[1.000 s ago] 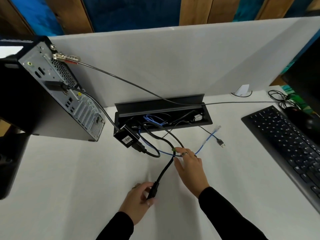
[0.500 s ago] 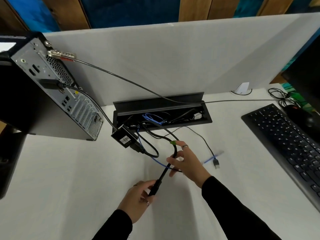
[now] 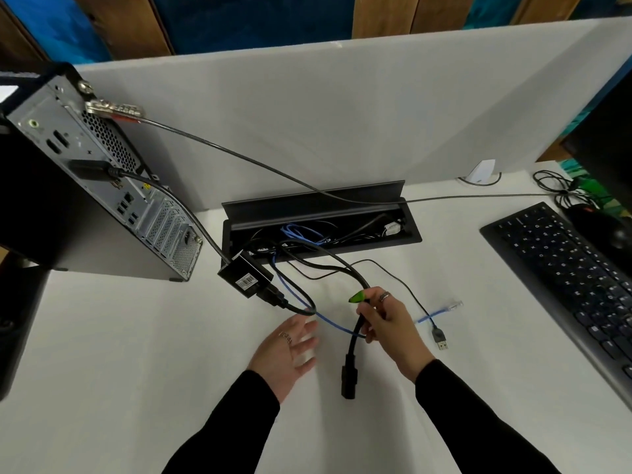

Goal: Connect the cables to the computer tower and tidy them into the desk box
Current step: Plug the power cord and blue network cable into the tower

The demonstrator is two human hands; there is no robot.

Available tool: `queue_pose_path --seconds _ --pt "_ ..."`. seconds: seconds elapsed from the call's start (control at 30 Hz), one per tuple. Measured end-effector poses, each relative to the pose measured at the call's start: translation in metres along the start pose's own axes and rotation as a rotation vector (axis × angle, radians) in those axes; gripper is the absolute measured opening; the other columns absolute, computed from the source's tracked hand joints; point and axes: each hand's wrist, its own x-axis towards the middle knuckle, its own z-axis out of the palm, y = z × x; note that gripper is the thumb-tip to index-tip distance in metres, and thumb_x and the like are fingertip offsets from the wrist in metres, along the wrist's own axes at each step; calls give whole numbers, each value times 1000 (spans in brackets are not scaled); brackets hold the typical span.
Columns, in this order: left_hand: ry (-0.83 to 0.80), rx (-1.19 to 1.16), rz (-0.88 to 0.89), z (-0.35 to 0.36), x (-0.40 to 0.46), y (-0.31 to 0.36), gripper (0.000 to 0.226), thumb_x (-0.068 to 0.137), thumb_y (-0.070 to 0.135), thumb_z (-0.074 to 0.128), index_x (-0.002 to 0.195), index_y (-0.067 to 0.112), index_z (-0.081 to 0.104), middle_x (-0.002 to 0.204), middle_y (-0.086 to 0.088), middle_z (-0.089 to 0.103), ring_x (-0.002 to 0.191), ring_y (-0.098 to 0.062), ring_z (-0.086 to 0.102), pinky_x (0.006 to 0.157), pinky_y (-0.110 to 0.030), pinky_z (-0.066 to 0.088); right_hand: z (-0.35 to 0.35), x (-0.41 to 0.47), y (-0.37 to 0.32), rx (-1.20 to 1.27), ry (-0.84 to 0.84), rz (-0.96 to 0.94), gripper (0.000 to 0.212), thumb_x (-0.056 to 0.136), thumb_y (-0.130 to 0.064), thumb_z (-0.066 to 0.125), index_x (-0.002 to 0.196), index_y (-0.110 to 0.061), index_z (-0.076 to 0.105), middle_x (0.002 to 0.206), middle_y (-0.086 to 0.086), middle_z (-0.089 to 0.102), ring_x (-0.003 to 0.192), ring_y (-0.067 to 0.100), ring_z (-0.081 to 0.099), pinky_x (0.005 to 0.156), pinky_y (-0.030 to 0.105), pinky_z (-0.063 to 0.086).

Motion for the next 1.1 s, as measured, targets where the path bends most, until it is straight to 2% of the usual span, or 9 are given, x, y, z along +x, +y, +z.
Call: queue_pose_path --seconds 0.13,0.2,0.3,0.53,0.63,0.73,0.87,1.0,1.1 --pt "-56 -94 -30 6 5 7 23 97 29 37 99 26 59 110 9 65 104 -15 53 97 -37 34 0 7 -4 39 25 -27 20 94 -2 45 85 -15 57 77 6 51 50 11 54 51 24 53" --pt "-22 -163 -23 6 8 5 19 98 27 37 94 22 55 105 4 66 94 -16 53 84 -33 38 2 10 -6 77 52 -29 22 94 -1 45 81 -15 56 76 1 51 49 12 55 51 26 54" --pt "49 -223 12 7 10 -2 20 97 19 43 81 16 54 79 -3 60 71 -16 48 70 -28 39 1 16 -13 83 103 -70 23 94 0 43 78 -14 54 74 -2 53 47 12 54 51 28 55" --pt "106 -253 26 -6 10 -8 21 99 16 40 85 11 56 59 -2 47 43 -11 43 58 -26 34 -14 39 -37 42 116 -125 30 95 1 39 77 -17 54 64 3 44 43 6 44 45 22 50" --pt "97 -241 33 -10 9 -8 22 99 14 39 86 10 56 56 -2 47 40 -11 42 56 -26 33 -15 47 -44 48 133 -113 33 94 2 35 76 -18 54 63 0 42 50 12 39 44 20 46" --pt "87 -207 36 -14 9 -6 23 99 12 38 87 8 57 53 -1 46 38 -11 38 48 -23 35 -13 53 -46 24 181 -114 36 93 3 34 73 -19 53 66 -4 47 54 9 39 44 16 44" --pt "90 -172 45 -20 7 -6 22 99 12 38 91 8 59 54 -2 48 38 -12 39 46 -22 39 -8 63 -46 -121 228 -170 29 94 0 37 78 -18 53 74 -3 54 53 10 43 44 15 46" --pt "101 -159 56 -24 8 -7 22 99 12 39 92 8 59 55 -3 49 40 -13 41 49 -24 41 -9 75 -47 -346 270 -239 22 93 -4 42 82 -20 52 67 -8 52 56 12 49 61 33 52" --pt "120 -144 55 -26 10 -8 21 98 12 40 92 8 60 60 -6 50 42 -14 44 54 -27 42 -15 82 -52 -554 257 -243 21 93 -5 40 86 -21 53 78 -1 59 64 15 53 68 34 51"
